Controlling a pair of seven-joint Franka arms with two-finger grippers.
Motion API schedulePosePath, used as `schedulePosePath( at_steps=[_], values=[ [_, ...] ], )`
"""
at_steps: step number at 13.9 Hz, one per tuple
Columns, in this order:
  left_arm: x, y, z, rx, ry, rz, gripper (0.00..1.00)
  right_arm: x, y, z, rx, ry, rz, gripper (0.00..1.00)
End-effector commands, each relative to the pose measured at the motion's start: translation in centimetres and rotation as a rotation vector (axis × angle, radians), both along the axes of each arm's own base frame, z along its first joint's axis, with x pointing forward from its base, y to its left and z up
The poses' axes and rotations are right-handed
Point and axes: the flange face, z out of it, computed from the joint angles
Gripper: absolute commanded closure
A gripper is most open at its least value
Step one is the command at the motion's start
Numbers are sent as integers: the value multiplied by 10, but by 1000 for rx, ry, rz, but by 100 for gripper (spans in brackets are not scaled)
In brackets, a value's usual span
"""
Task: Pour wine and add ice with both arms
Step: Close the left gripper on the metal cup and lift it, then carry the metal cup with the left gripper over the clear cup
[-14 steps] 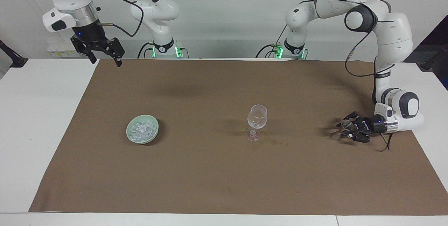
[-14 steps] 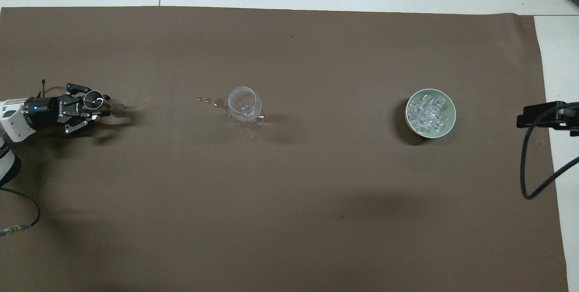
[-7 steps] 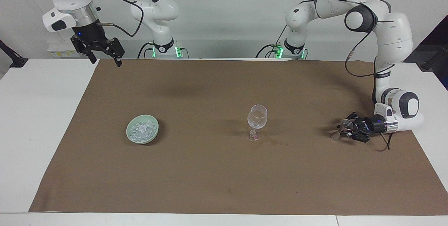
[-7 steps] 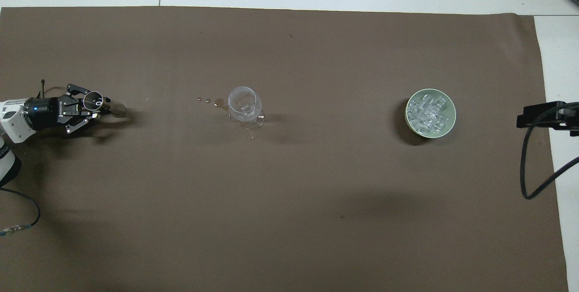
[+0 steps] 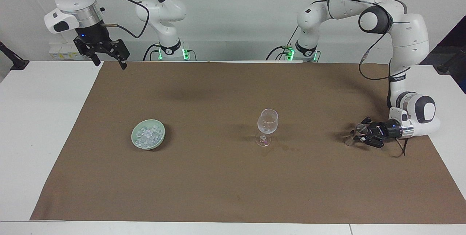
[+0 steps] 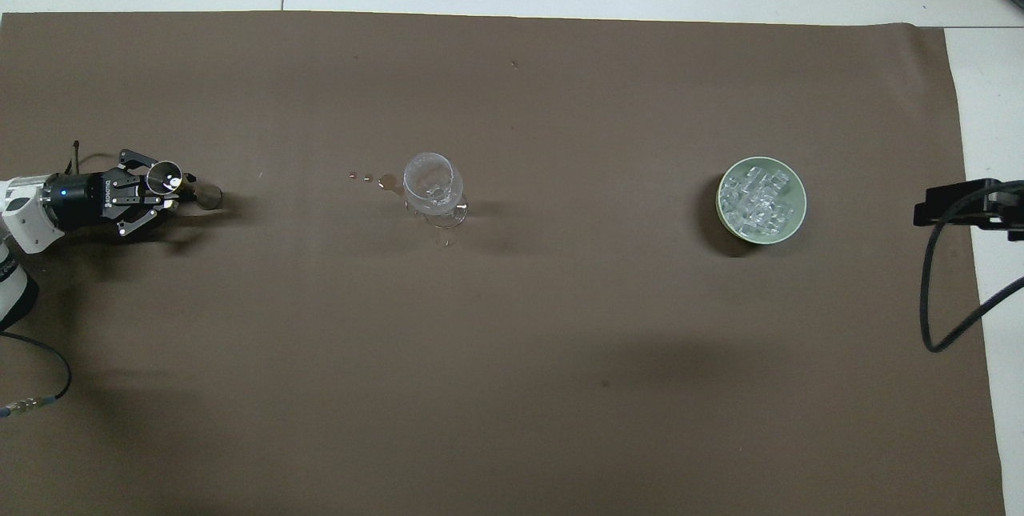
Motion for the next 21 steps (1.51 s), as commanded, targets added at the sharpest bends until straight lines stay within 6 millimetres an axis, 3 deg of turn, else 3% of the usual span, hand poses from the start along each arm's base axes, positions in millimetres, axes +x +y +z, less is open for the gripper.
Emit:
schedulePosePath(
  at_steps=[1,5,7,11,14,17,21],
  values=[
    [8,-13,29,-21,-50,-21,100,2,-1,-1,19,-5,13,0],
    [21,-40,72,8,-83,-63,100,1,-1,0,19,-7,13,0],
    [28,-64,96,30,-110,-96,100,2,-1,-1,19,-5,15,0],
    [37,-136,136,53,-163,-200,100,1,-2,0,19,-7,12,0],
    [42,-186,155,73,-172,-250,100,1,-1,0,19,-7,13,0],
    [44,-228,162,91,-129,-273,100,1,-1,0,19,-7,13,0],
    [32,-251,176,140,-79,-260,100,1,-1,0,19,-7,13,0]
  ],
)
